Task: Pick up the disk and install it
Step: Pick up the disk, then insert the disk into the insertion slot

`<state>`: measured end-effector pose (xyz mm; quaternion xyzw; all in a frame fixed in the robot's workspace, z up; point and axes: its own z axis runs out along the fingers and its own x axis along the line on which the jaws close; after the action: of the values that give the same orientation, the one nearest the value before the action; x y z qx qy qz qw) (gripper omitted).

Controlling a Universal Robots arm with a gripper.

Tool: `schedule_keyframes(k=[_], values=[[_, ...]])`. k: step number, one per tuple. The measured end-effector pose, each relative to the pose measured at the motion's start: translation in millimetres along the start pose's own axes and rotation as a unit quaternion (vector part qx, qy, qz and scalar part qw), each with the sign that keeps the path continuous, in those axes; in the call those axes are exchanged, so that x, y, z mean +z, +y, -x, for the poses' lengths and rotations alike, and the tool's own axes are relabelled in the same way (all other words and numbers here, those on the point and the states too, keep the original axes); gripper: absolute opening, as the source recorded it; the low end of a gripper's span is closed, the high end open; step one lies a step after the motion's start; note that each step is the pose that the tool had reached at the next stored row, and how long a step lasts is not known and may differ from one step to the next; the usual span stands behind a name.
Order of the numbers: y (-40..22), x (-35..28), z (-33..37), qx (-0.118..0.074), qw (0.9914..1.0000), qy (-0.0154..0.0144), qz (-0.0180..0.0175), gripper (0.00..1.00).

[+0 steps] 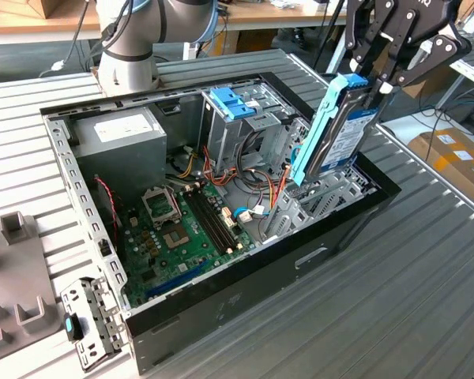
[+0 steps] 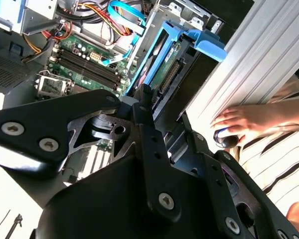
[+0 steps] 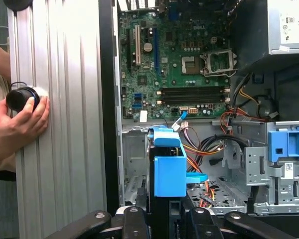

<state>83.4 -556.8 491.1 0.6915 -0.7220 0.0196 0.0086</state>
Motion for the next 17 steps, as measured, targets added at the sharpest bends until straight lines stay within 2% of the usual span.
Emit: schedule_keyframes(k=[5, 10, 12, 15, 17], values=[[-2.2, 1.1, -0.1, 0.0, 1.0, 0.0002, 0.0, 0.35], [-3.9, 7.5, 0.2, 0.0, 1.0, 0.0, 0.0, 0.35], [-5.0, 8.2, 0.3, 0.0, 1.0, 0.0, 0.0, 0.35], [-5.0, 8.3, 0.2, -0.001, 1.0, -0.0016, 0.0001, 0.35], [-5.2, 8.5, -0.7, -0.001, 0.99998, -0.0058, 0.0003, 0.35]])
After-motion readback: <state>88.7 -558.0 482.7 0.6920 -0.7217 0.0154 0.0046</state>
